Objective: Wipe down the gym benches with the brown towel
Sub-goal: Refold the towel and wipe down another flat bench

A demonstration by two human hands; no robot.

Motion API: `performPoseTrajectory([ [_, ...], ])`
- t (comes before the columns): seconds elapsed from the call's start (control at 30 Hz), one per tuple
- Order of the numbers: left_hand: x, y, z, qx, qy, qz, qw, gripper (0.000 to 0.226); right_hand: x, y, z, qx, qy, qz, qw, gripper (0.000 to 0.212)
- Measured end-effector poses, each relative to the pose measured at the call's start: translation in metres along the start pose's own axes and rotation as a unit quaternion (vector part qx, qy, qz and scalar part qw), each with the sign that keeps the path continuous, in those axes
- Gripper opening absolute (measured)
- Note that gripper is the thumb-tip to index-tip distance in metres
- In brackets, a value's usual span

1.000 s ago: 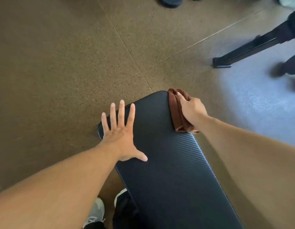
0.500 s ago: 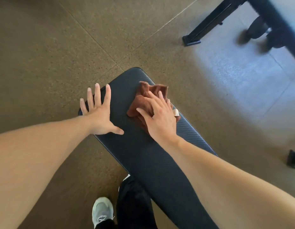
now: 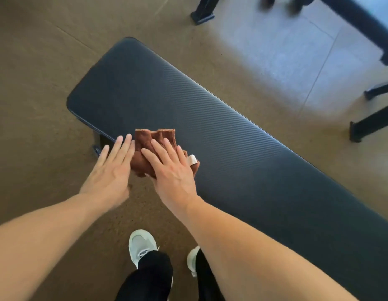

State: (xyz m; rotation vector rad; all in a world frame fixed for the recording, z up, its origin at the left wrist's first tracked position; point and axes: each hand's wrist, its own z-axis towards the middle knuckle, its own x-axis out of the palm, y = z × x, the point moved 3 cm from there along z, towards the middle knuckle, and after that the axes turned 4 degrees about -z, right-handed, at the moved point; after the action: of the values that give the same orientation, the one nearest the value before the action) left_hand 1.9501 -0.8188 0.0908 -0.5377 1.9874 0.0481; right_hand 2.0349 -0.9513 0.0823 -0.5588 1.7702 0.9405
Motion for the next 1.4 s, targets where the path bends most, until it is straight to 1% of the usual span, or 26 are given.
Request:
performPoseTrajectory([
  [0.07, 0.008, -0.015, -0.005, 0.08, -0.031, 0.02, 0.996, 0.116, 0.003, -0.016, -0.027, 0.015, -0.005, -0.004, 1.0, 0.068],
  [0.13, 0.013, -0.041, -0.006, 0.155, -0.053, 0.051, 0.985, 0.115, 0.004, -0.037, -0.059, 0.029, -0.007, -0.015, 0.999, 0.074],
  [0.23, 0.026, -0.099, -0.005, 0.23, -0.041, 0.091, 0.968, 0.118, 0.001, -0.075, -0.113, 0.065, -0.002, -0.02, 0.998, 0.073],
  [0.4, 0.057, -0.214, -0.014, 0.272, -0.025, 0.083, 0.958, 0.107, -0.004, -0.148, -0.206, 0.12, -0.011, -0.015, 0.993, 0.07],
  [0.57, 0.085, -0.306, -0.027, 0.313, 0.002, 0.105, 0.944, 0.107, -0.009, -0.209, -0.288, 0.155, -0.014, -0.018, 0.988, 0.069],
  [0.73, 0.115, -0.4, -0.04, 0.365, 0.055, 0.138, 0.919, 0.108, -0.016, -0.274, -0.383, 0.188, -0.024, -0.01, 0.982, 0.069],
  [0.8, 0.126, -0.449, -0.049, 0.382, 0.084, 0.125, 0.912, 0.107, -0.019, -0.304, -0.431, 0.22, -0.027, -0.01, 0.975, 0.07],
  [0.83, 0.131, -0.476, -0.053, 0.388, 0.103, 0.112, 0.909, 0.104, -0.02, -0.319, -0.457, 0.25, -0.029, -0.006, 0.968, 0.07],
  [0.9, 0.14, -0.534, -0.06, 0.391, 0.139, 0.108, 0.903, 0.096, -0.022, -0.348, -0.51, 0.337, -0.046, 0.018, 0.94, 0.071],
  [0.93, 0.141, -0.555, -0.062, 0.39, 0.149, 0.109, 0.902, 0.094, -0.024, -0.357, -0.529, 0.388, -0.06, 0.034, 0.919, 0.07],
  [0.97, 0.144, -0.577, -0.063, 0.389, 0.155, 0.106, 0.902, 0.094, -0.026, -0.369, -0.55, 0.446, -0.08, 0.054, 0.89, 0.07],
  [1.03, 0.151, -0.612, -0.059, 0.372, 0.165, 0.099, 0.908, 0.097, -0.032, -0.396, -0.581, 0.559, -0.126, 0.087, 0.815, 0.068],
  [1.1, 0.152, -0.636, -0.048, 0.342, 0.171, 0.109, 0.917, 0.105, -0.038, -0.423, -0.594, 0.633, -0.164, 0.109, 0.749, 0.067],
  [1.2, 0.144, -0.657, -0.018, 0.276, 0.163, 0.123, 0.939, 0.128, -0.052, -0.461, -0.587, 0.69, -0.209, 0.116, 0.683, 0.065],
  [1.3, 0.137, -0.653, 0.011, 0.19, 0.167, 0.124, 0.96, 0.15, -0.07, -0.505, -0.576, 0.743, -0.239, 0.123, 0.613, 0.068],
  [1.33, 0.138, -0.648, 0.015, 0.18, 0.169, 0.126, 0.961, 0.153, -0.077, -0.52, -0.571, 0.754, -0.245, 0.131, 0.595, 0.069],
  [1.4, 0.142, -0.641, 0.018, 0.185, 0.172, 0.126, 0.959, 0.154, -0.09, -0.549, -0.559, 0.77, -0.257, 0.148, 0.566, 0.072],
])
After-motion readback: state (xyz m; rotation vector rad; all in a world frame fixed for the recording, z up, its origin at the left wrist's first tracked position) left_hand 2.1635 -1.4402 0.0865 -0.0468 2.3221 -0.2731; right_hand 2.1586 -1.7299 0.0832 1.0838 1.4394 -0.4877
